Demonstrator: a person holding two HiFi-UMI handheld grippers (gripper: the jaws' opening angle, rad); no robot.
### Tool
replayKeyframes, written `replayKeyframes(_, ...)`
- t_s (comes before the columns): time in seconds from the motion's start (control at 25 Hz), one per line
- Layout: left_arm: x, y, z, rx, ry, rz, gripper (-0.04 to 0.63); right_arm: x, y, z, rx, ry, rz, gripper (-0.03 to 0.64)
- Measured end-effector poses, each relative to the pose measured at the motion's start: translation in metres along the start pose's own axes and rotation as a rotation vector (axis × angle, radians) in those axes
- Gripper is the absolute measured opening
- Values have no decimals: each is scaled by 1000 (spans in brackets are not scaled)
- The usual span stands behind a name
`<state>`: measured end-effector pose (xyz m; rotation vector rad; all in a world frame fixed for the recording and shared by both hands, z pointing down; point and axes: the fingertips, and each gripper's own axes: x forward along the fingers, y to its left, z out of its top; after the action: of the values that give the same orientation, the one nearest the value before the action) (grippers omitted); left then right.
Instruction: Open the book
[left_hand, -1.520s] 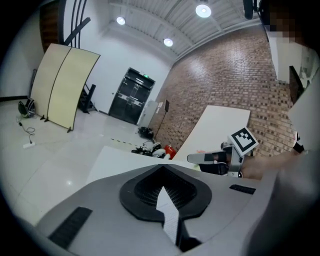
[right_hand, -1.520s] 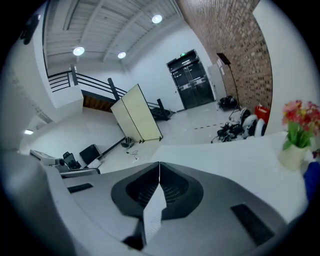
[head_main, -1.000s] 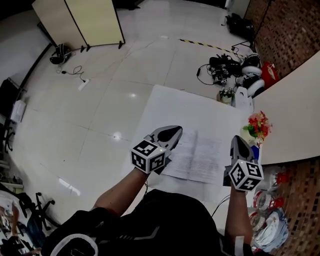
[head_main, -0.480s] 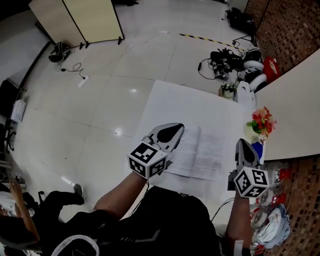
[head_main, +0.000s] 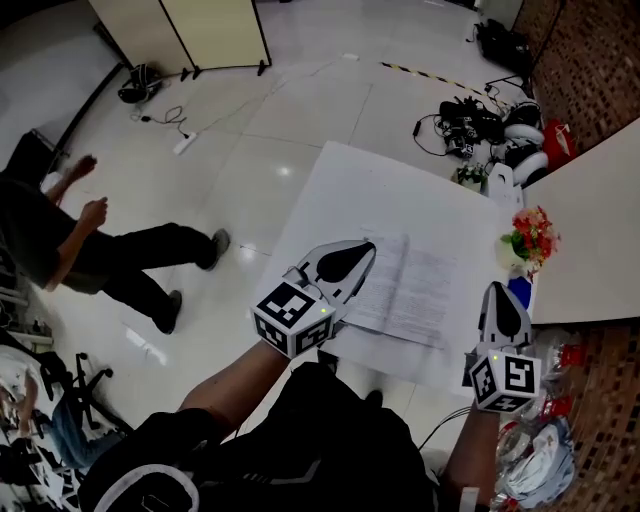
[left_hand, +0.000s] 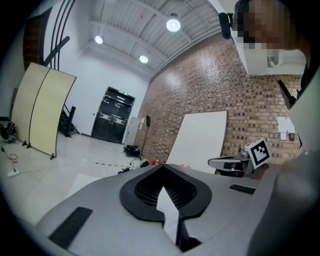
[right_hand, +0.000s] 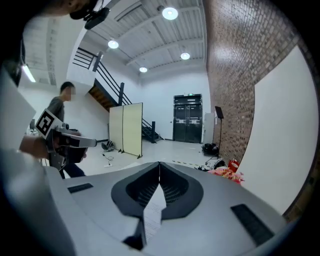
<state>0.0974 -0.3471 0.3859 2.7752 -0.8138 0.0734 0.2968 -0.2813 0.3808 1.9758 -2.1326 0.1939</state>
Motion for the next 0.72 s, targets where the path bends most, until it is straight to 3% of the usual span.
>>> replayKeyframes(0.36,-70,-104,-7,13,-33,167,-5,-99,-5,-4,36,-84,157,2)
replayKeyframes(0.52,-111,-139,-6,49,-23,183,-5,-131,7,-4,60,-111,182,2)
replayKeyframes(0.72,-167,-156,-9,56,-51,200,-5,-162,58,-14,68,-103,199,2)
